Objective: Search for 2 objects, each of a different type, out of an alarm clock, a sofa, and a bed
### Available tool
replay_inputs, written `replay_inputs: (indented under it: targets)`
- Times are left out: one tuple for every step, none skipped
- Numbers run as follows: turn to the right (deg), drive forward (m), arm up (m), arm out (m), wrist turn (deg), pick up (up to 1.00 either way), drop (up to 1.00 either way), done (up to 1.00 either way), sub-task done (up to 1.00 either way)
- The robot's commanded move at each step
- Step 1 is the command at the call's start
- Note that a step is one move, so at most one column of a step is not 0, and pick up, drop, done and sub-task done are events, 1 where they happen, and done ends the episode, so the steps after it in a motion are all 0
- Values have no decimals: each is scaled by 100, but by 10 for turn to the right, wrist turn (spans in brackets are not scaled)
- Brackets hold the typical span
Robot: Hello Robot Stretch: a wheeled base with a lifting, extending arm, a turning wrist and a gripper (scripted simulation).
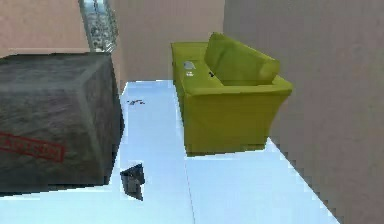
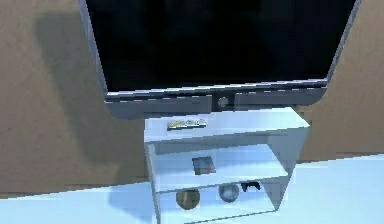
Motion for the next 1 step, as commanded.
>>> replay_inputs:
  targets:
    - [-450,0,0,0,0,0,0,0,0]
